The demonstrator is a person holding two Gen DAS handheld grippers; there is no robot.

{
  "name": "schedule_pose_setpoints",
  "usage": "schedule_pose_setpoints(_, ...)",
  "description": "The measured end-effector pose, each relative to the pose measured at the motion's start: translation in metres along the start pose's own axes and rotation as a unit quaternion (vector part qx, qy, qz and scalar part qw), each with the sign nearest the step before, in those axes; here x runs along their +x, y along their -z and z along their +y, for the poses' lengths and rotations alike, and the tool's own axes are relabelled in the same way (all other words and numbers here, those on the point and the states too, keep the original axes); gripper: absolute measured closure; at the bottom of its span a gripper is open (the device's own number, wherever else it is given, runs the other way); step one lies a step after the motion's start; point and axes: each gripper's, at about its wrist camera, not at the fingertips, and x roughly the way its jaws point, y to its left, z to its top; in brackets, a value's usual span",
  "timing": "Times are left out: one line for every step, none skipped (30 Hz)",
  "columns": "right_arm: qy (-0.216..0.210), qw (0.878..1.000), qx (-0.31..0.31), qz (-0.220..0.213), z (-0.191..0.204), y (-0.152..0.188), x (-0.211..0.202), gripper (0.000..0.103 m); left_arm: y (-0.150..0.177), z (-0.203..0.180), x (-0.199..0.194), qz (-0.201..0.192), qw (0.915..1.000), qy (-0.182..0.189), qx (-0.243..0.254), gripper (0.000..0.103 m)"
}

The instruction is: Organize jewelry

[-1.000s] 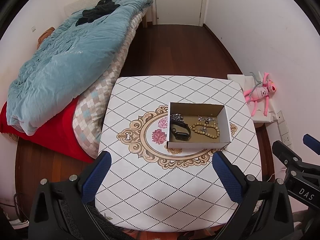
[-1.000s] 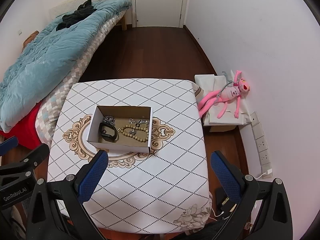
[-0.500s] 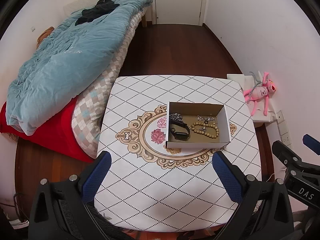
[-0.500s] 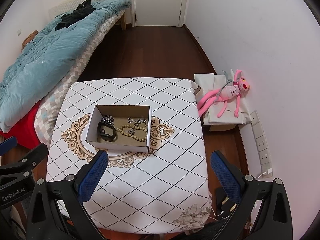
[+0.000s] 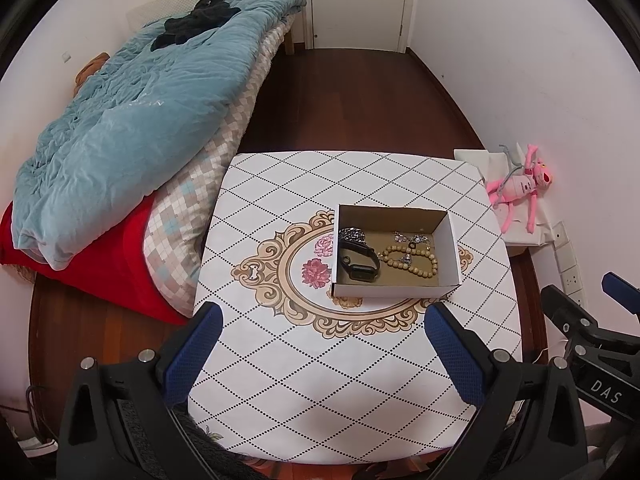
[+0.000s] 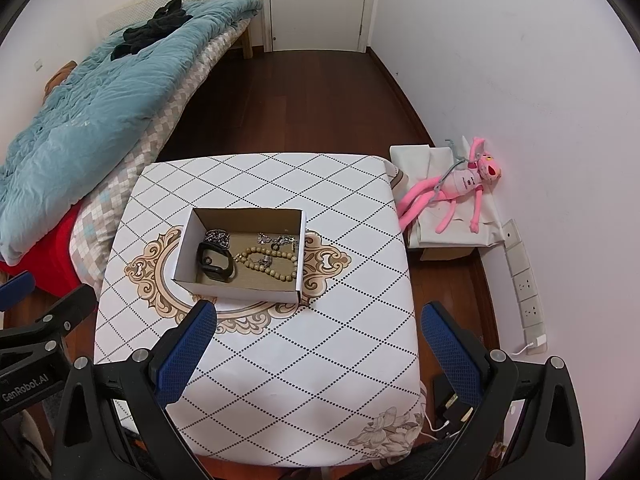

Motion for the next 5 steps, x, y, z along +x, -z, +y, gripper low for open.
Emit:
schedule_pose_setpoints(0.0,1.0,0.0,0.0,0.0001,0.0001,-0.0001,0.0,0.0002,0.0001,-0.0004,-0.002,1.0,-0.001,0.001,0.0)
schedule_pose_setpoints(0.0,1.0,0.0,0.0,0.0,-0.0001,0.0004,0.0,-0.0001,-0.0012,-0.0016,-0.003,1.0,-0.003,0.002,0.0)
schedule_pose_setpoints(0.001,1.0,0.0,0.0,0.0011,0.0008,0.0008,0.0,-0.0003,-0.0013,-0.0022,-0.004,1.0,-0.003,0.001,0.0)
schedule_pose_setpoints(0.001,1.0,0.0,0.0,0.0012,0.0008,0.0004,0.0,-0.0006,-0.001,-0.0023,-0.004,1.0,0.0,-0.001,0.0)
schedule_pose_setpoints(0.0,1.0,0.0,0.0,0.0011,0.0008,0.0003,0.0,-0.0009,-0.0021,-0.0031,-0.003,1.0,0.001,-0.001,0.0)
